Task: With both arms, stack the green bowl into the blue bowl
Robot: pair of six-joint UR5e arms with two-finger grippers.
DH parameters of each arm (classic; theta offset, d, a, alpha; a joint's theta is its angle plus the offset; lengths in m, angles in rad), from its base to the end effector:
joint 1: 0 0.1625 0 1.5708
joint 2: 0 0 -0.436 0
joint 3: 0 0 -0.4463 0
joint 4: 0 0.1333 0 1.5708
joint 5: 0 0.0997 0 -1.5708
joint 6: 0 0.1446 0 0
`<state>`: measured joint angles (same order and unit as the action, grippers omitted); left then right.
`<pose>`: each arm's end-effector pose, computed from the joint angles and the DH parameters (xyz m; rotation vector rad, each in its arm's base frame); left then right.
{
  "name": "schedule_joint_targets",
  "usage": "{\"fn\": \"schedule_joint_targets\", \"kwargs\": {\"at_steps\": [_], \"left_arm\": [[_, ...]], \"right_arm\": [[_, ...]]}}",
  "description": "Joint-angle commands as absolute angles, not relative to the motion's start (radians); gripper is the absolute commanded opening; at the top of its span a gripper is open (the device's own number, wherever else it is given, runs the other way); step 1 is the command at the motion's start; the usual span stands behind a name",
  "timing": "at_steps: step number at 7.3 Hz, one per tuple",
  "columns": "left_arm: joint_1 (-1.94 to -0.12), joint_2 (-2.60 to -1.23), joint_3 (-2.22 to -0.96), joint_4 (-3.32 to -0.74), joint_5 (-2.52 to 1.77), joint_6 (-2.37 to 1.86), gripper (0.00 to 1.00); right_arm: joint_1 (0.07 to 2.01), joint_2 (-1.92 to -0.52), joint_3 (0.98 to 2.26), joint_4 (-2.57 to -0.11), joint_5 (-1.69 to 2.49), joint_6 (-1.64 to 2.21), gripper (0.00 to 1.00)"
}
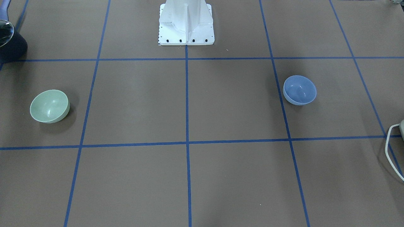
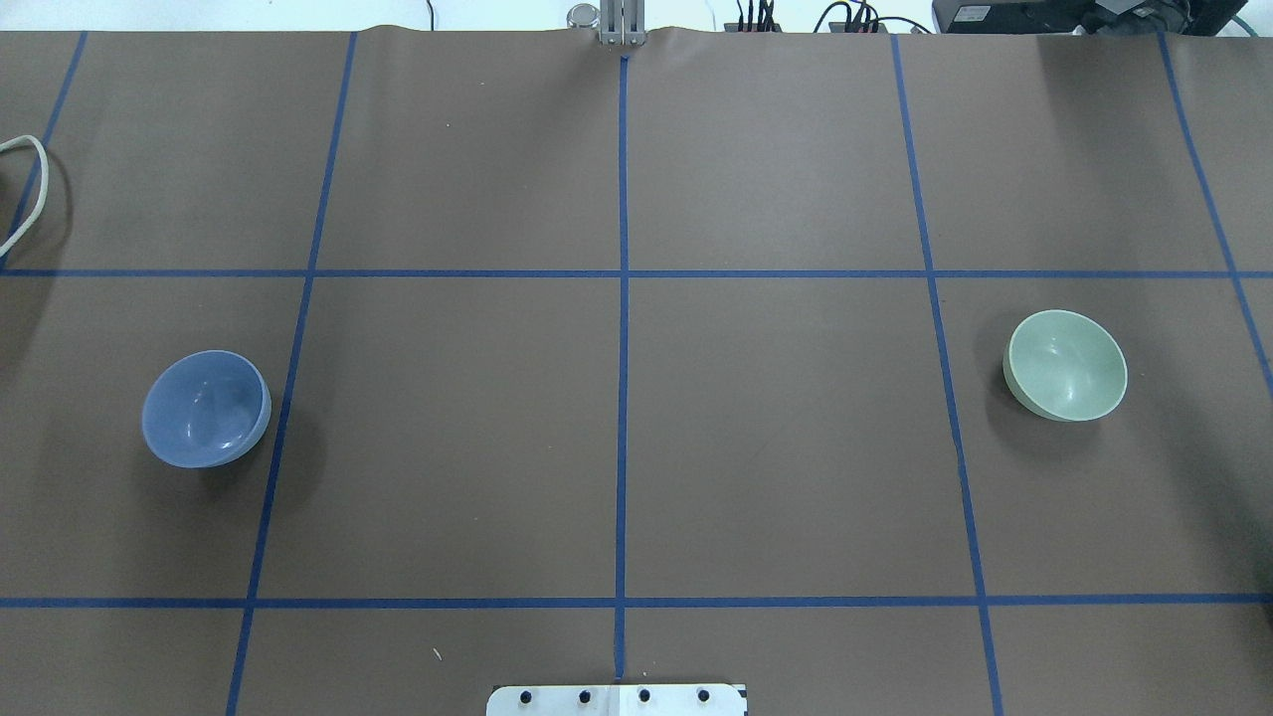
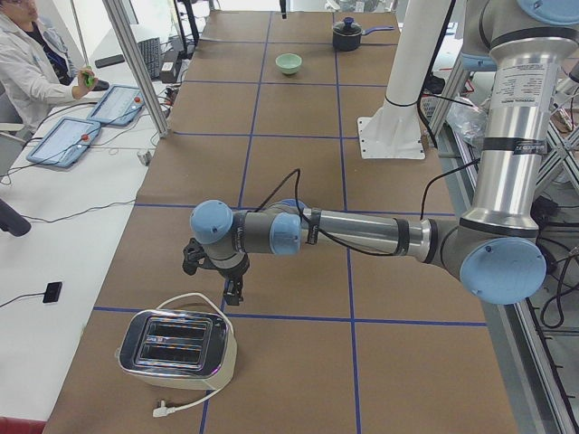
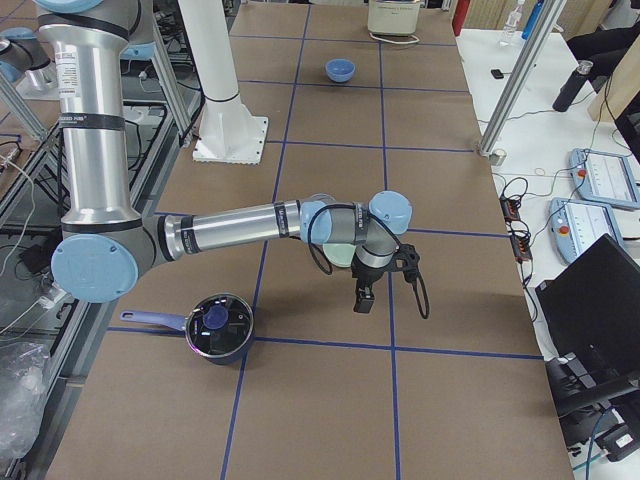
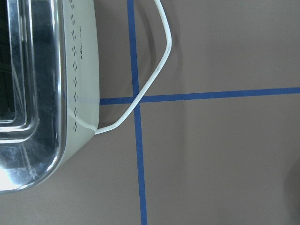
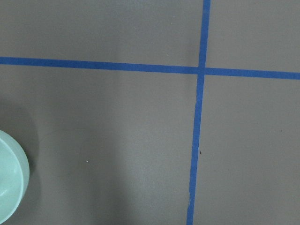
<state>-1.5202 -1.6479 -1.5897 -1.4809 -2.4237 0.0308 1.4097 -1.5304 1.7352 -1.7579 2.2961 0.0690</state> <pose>0.0049 -0.5786 0.6489 -0.0027 0.8532 0.0790 -0.0523 -0.5550 0.6138 -0.0665 -0.7227 -0.0944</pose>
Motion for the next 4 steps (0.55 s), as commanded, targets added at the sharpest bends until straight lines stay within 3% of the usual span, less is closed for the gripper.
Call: {"fn": "schedule_joint_targets", "kwargs": {"at_steps": [1,4], "left_arm": [[-1.520,-1.658,-1.606,-1.483,-2.433,0.031,0.99],[-1.520,-1.654,-1.696,-1.486,-2.433,0.031,0.99]], "right_arm": [[1.410,-1.517,1.735,-1.758,2.293,0.069,1.00],[1.410,-1.511,1.759,-1.747,2.292,0.049,1.00]]}}
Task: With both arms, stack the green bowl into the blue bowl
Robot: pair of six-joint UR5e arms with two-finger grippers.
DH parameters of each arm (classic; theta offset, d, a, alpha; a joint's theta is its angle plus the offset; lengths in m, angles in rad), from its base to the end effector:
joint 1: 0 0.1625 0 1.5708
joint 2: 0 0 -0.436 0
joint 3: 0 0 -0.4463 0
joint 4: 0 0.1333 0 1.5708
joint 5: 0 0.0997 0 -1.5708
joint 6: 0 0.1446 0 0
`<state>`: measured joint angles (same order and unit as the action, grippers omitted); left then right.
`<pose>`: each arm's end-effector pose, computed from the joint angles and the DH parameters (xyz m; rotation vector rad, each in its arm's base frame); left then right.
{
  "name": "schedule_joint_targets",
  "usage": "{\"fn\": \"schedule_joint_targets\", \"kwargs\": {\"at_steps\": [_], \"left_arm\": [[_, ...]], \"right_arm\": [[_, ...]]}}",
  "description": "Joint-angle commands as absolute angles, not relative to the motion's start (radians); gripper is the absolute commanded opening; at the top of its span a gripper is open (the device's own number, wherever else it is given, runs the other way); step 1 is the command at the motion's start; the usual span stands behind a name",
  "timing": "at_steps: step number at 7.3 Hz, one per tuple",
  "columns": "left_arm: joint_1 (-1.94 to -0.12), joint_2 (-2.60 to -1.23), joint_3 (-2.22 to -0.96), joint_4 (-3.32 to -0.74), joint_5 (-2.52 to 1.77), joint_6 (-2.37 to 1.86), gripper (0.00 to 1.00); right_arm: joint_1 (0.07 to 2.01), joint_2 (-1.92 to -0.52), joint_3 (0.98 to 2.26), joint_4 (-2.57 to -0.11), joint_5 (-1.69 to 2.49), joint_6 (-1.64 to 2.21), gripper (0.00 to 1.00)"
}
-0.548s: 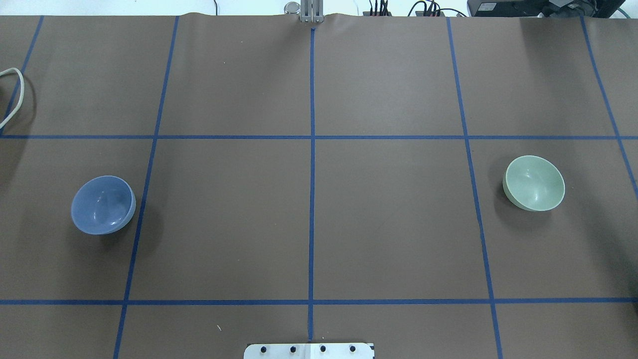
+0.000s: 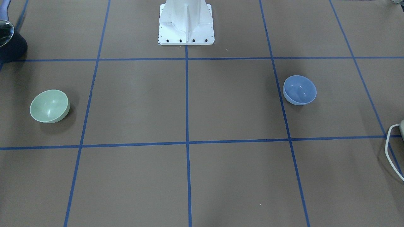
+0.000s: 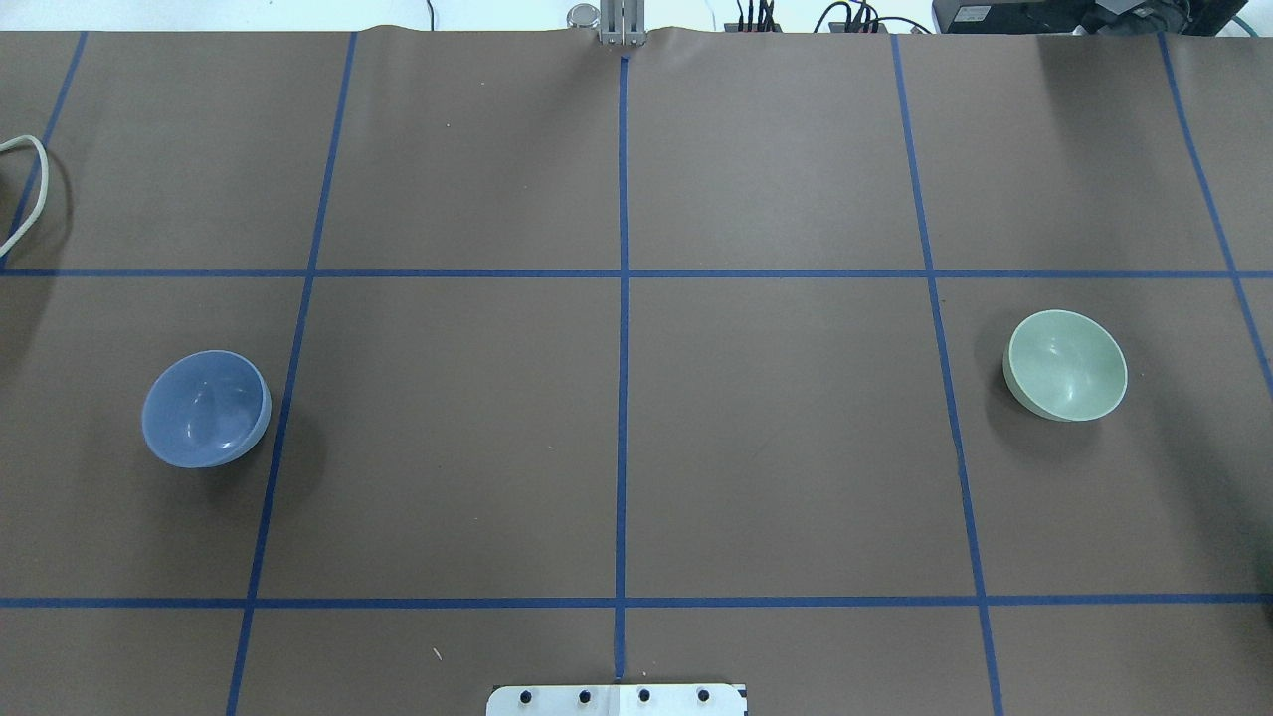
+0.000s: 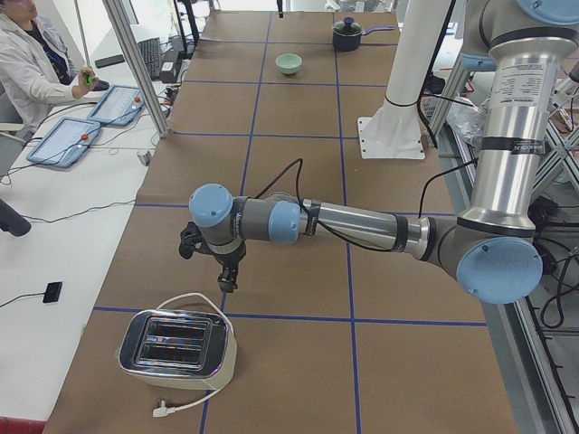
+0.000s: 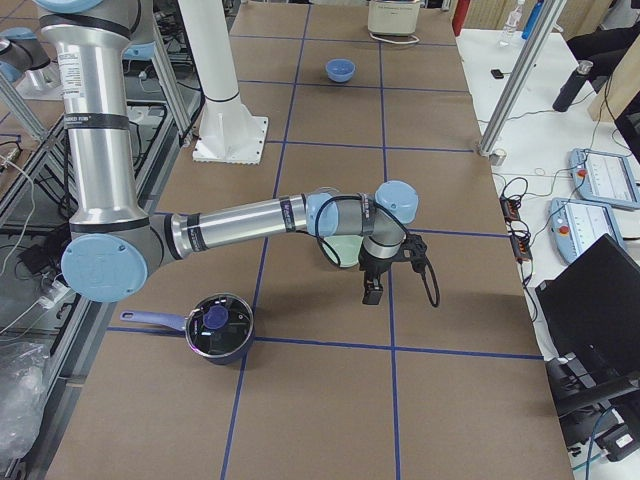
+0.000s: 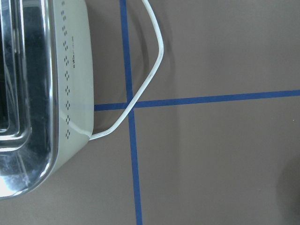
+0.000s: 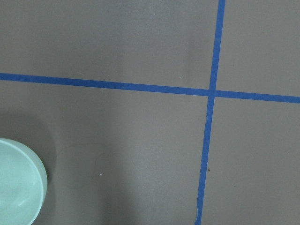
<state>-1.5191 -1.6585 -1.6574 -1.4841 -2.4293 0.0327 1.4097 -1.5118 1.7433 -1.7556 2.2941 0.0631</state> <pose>0.0064 -0.5858 0.6048 0.0740 0.8592 0.1167 -0.0535 -0.5635 0.5990 -0.0366 -0.7240 -0.1106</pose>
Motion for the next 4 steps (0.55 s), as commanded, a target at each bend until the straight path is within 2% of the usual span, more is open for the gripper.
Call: {"fn": "schedule_joint_targets", "kwargs": {"at_steps": [1,4], "left_arm": [[-1.520,-1.652,-1.751,-1.486,-2.430,0.031,0.99],[-1.519,-1.652,-1.753,-1.526,-2.407,0.022,1.00]], "right_arm": [[1.411,-1.520,1.764,-1.659,2.292,0.046,1.00],[1.411,-1.508,1.761,-1.589,2.287,0.054,1.00]]}}
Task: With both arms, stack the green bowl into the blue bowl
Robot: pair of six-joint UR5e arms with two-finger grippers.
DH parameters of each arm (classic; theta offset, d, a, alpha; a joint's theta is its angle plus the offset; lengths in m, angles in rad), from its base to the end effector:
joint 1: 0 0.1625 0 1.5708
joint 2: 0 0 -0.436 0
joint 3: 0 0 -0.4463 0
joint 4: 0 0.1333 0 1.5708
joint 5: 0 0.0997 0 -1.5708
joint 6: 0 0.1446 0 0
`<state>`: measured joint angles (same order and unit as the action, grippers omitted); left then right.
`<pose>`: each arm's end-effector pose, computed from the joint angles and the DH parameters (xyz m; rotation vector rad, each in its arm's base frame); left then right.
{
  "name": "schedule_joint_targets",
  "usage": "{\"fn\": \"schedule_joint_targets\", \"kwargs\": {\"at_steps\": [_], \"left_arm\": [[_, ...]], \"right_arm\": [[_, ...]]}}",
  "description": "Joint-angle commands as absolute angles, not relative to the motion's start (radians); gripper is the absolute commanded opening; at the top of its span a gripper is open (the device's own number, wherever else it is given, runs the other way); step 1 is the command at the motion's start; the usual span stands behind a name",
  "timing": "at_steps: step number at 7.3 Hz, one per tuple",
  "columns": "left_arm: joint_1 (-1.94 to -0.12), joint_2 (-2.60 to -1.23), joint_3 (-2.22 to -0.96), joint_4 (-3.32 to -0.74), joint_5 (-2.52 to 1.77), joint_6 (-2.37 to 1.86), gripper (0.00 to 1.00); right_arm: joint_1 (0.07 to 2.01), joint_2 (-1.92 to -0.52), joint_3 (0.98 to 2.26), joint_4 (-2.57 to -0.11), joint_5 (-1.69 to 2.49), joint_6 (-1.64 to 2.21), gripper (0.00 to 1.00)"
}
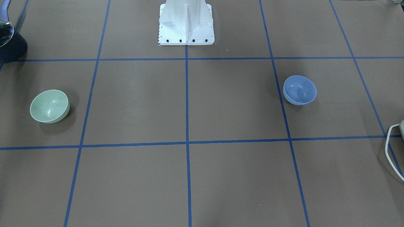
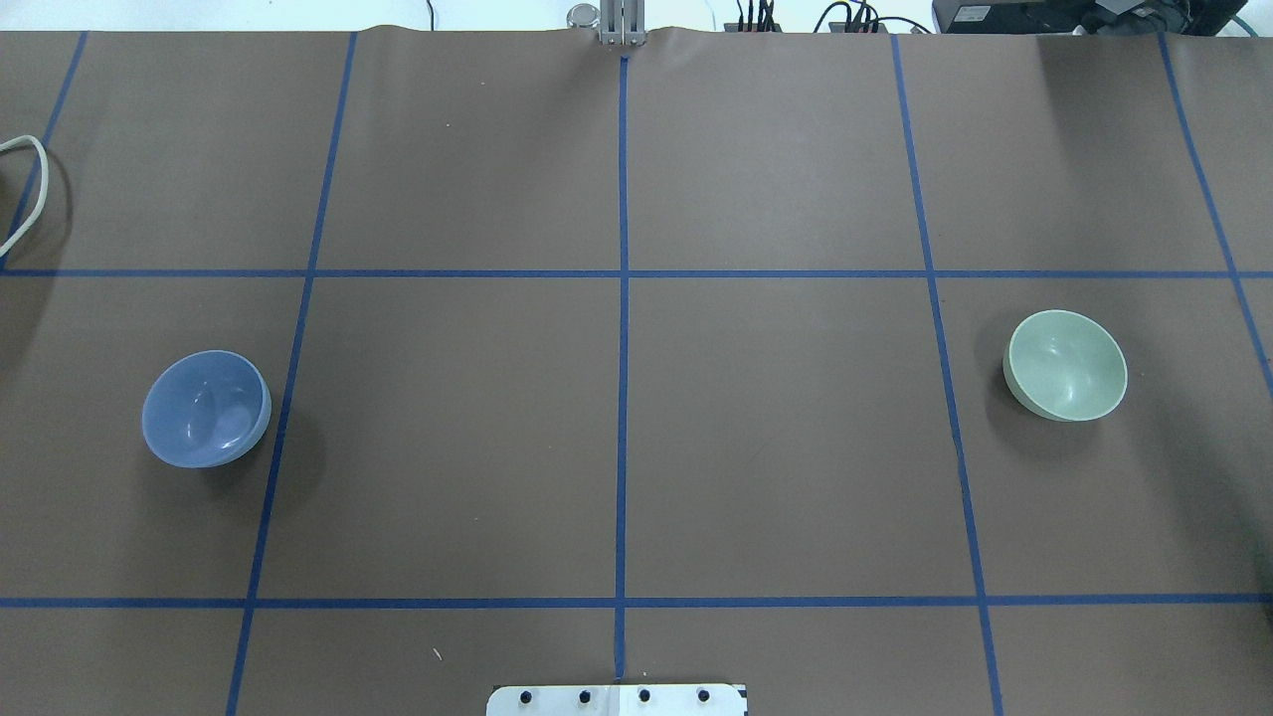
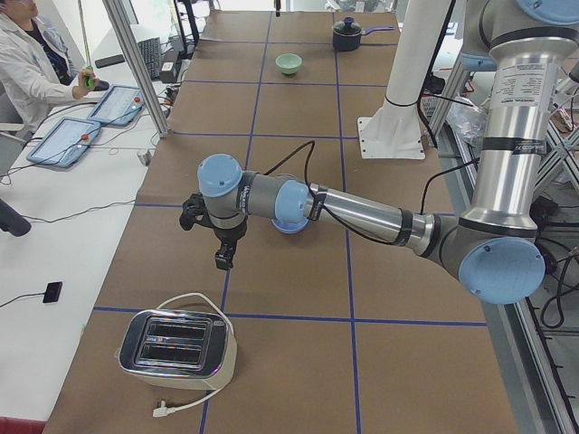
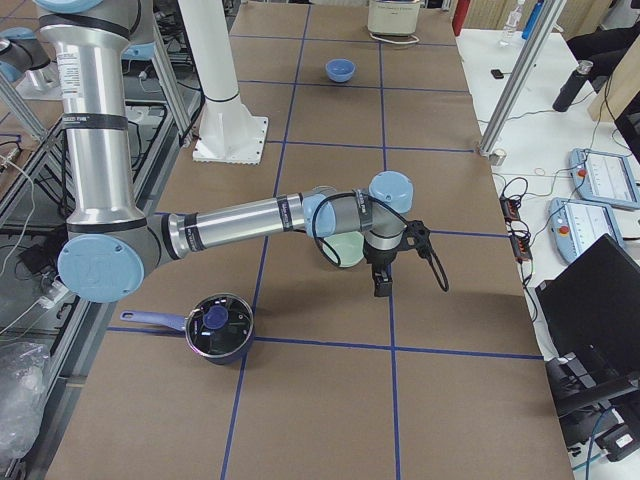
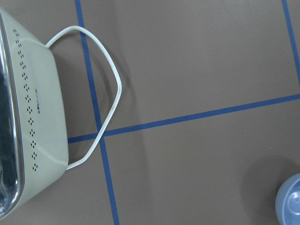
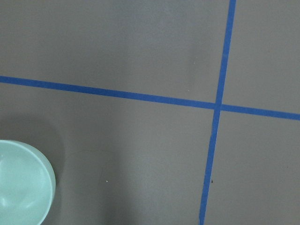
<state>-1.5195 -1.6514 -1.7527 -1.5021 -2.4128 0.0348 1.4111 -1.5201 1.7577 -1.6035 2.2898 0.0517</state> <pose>0.0045 -0.5830 0.5566 0.1754 0.8415 0.1623 -0.0540 -0.5743 0.5791 0.1194 -0.7339 -0.1766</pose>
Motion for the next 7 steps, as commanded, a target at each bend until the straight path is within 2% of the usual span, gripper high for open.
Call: {"fn": "schedule_joint_targets", "kwargs": {"at_steps": [1,3,7], "left_arm": [[-1.511,-1.652,-1.746,-1.546,-2.420,-0.106,1.00],[-1.410,-1.644,-1.727,-1.690,-2.408,-0.251,1.00],[-1.253,-1.644,-1.727,-1.768,-2.410,-0.368,1.00]], "right_arm": [[1.408,-1.488,1.752,-1.591,2.281,0.058,1.00],[1.404,-1.482,1.755,-1.591,2.298,0.051,1.00],[1.402,-1.493,1.729,-1.592,2.376,0.074,1.00]]}}
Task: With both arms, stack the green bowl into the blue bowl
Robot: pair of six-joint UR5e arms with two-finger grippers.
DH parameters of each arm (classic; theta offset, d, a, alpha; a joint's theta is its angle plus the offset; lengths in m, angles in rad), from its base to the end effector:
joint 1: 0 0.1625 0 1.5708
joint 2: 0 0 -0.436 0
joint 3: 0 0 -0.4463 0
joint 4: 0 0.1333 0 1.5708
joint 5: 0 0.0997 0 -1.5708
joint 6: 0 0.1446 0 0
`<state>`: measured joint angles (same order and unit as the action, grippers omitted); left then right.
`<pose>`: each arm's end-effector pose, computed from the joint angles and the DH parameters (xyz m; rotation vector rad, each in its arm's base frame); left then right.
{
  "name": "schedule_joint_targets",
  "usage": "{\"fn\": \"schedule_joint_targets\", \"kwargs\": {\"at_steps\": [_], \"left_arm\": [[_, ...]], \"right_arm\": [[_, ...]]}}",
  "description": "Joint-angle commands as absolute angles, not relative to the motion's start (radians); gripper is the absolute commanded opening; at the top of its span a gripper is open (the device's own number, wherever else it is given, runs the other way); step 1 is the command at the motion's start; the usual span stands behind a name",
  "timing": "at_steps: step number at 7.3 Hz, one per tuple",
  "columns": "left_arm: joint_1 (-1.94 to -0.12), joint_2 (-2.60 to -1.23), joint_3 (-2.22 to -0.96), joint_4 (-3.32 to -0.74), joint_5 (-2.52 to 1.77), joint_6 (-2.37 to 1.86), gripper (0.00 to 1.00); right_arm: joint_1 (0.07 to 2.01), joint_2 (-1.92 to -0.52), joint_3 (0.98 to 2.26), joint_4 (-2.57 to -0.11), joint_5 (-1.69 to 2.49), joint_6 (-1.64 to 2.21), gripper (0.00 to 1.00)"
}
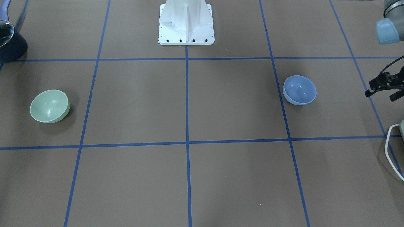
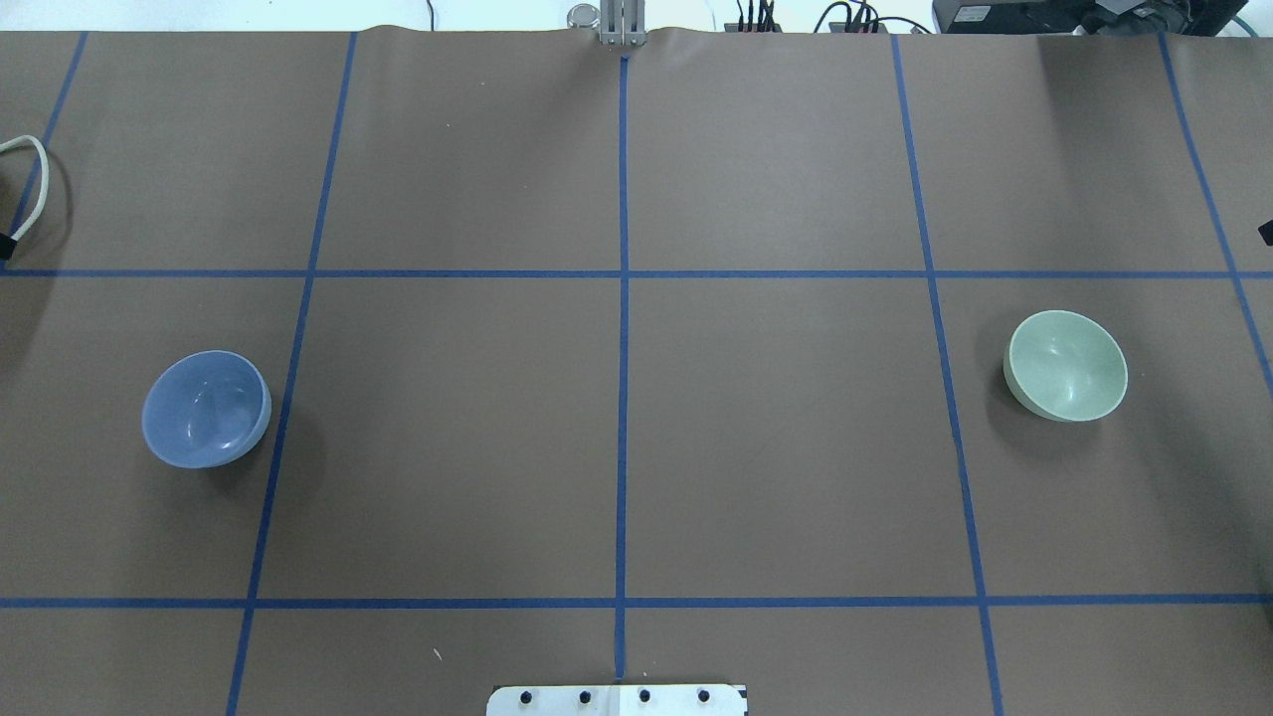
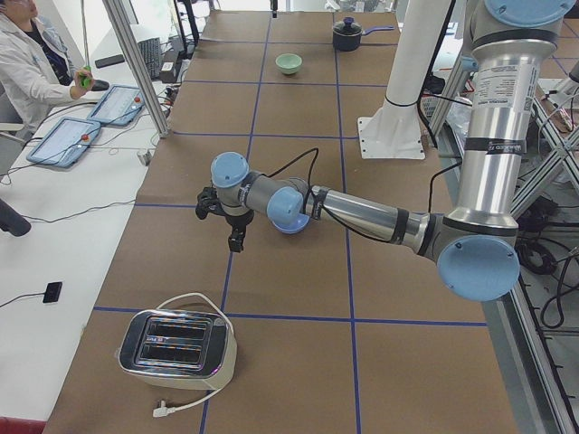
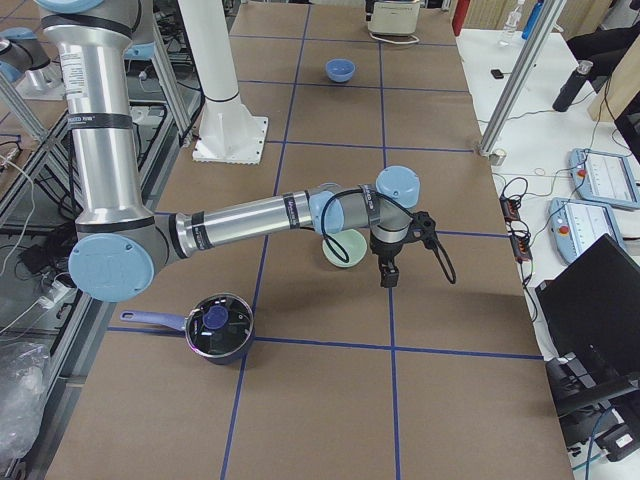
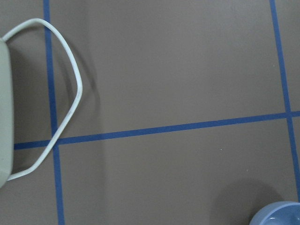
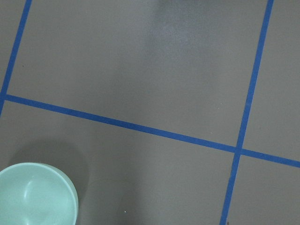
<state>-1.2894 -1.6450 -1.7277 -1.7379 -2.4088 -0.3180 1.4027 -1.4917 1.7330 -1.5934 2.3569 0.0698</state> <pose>0.1408 -0.5799 0.5456 0.1137 0.8999 0.1327 -0.0677 -0.5842 0.5686 0.1130 -0.8028 -0.1788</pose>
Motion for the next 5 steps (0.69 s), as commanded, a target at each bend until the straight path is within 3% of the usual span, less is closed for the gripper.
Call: {"fn": "schedule_joint_targets", "kwargs": {"at_steps": [1,5], "left_arm": [[-1.221,-1.632,-1.727,-1.810,-2.410,-0.423,1.00],[-1.054,-1.551,-1.694,-2.113,-2.375,-0.685,0.99]], "right_arm": [[1.402,-1.494,1.729,-1.592,2.384,0.072,1.00],[1.402,-1.494,1.732,-1.591,2.385,0.072,1.00]]}}
